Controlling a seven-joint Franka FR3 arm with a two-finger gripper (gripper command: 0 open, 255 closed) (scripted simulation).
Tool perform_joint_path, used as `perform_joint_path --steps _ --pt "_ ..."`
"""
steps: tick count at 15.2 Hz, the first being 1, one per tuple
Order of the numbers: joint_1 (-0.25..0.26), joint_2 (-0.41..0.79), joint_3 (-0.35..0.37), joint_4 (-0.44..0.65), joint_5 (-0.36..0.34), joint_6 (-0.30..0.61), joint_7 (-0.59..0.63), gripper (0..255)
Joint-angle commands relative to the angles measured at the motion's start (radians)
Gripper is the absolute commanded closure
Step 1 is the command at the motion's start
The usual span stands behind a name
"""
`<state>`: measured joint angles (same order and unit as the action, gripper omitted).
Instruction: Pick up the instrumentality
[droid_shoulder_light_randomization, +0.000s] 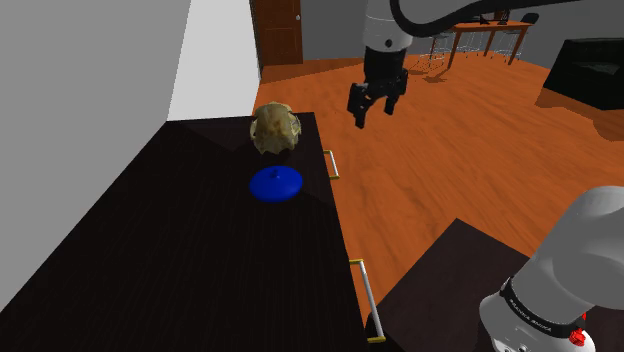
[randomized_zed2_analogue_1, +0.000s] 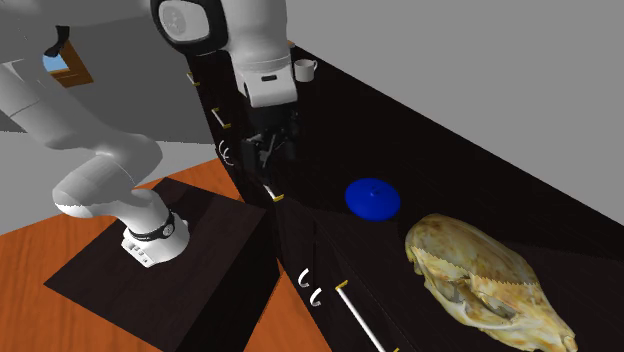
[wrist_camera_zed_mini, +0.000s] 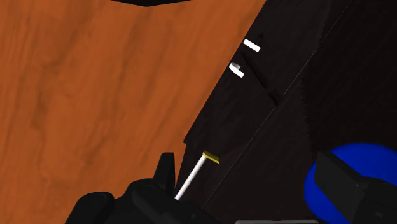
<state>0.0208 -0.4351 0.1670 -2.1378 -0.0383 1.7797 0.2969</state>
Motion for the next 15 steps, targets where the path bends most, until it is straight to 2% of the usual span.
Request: perform_joint_path --steps 1,8,15 --pt "0.003 0.075 0.023 0.040 -0.001 0.025 0.029 0" --pt "0.026 0.333 0.096 0.220 -0.031 0.060 0.136 0" --pt "0.076 0.615 0.141 0.469 -0.095 0.044 0.239 0"
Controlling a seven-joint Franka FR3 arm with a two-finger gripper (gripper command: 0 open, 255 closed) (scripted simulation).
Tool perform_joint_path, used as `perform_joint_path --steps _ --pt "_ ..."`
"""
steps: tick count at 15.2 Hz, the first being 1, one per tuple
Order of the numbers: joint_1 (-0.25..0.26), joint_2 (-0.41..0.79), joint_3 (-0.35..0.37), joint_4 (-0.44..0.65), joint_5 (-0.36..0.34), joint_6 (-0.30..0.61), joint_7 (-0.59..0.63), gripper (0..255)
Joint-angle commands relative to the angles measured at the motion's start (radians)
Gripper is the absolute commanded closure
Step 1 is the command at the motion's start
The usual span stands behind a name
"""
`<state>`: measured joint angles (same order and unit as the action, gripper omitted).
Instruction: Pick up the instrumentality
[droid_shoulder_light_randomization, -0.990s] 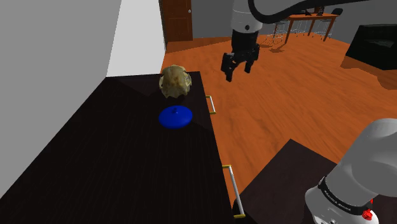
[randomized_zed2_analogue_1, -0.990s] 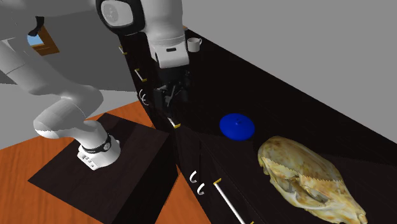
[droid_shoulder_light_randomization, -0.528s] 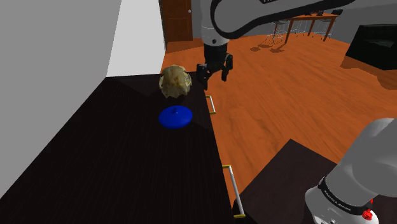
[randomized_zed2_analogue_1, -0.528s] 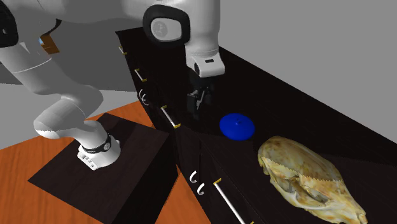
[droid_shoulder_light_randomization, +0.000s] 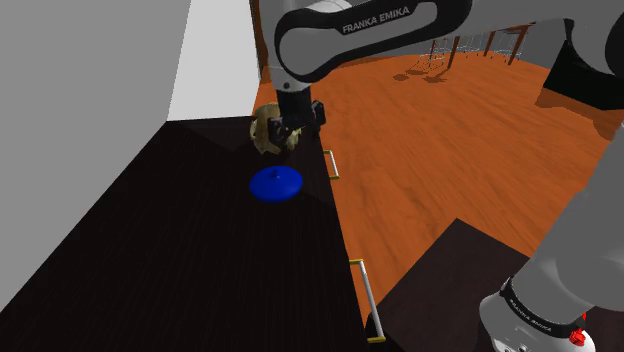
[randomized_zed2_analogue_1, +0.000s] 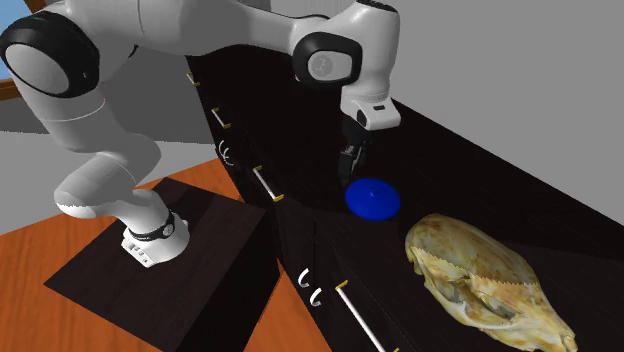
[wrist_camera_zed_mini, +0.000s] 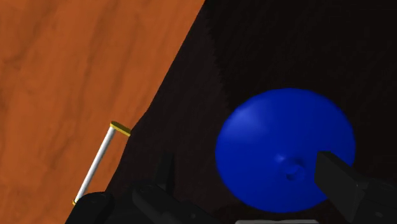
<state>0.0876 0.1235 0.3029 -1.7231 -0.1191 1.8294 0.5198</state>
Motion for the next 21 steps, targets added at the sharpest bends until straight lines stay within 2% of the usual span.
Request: perform_joint_path --steps 1,5,13,15,16,21 --pt "0.020 0.099 0.009 0.097 -0.025 -0.013 0.028 0" --pt "0.072 0.277 0.014 0.293 -0.065 -0.058 0.071 0" --pt "0.070 0.292 0.009 0.213 -0.073 0.037 0.081 0" --pt "0.070 0.292 0.009 0.213 -0.073 0.037 0.081 0" --pt "0.069 0.291 0.009 0.211 -0.072 0.037 0.081 255" --pt "0.069 0.290 0.009 0.210 -0.072 0.037 0.081 255"
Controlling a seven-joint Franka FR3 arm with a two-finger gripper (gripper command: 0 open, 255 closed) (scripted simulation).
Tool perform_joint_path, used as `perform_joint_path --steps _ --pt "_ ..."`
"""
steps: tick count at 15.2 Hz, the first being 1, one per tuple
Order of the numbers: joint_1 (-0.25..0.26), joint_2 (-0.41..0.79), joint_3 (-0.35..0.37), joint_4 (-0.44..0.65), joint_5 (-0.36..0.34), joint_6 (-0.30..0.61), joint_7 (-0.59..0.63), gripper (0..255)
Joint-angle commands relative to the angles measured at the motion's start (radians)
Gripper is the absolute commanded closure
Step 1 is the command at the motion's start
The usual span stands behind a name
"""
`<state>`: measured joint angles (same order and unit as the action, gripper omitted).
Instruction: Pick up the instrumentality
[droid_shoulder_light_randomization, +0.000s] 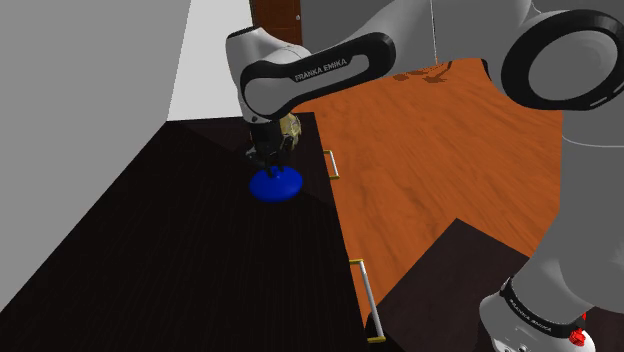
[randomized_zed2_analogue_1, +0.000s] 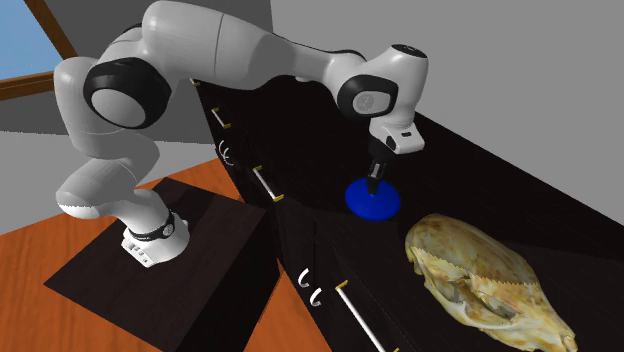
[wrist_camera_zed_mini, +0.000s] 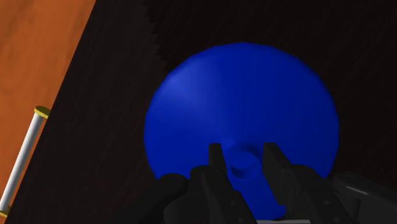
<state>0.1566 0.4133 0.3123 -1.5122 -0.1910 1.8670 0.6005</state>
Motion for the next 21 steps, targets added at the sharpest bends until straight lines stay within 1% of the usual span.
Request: perform_joint_path --steps 1,4,19,21 --pt "0.000 0.001 0.000 0.000 0.000 0.000 0.000 255" --pt "0.001 0.003 0.000 0.002 -0.001 -0.001 0.000 255" --pt "0.013 -0.008 0.005 0.190 0.008 -0.197 -0.018 255" --pt "0.013 -0.008 0.006 0.192 0.008 -0.199 -0.018 255"
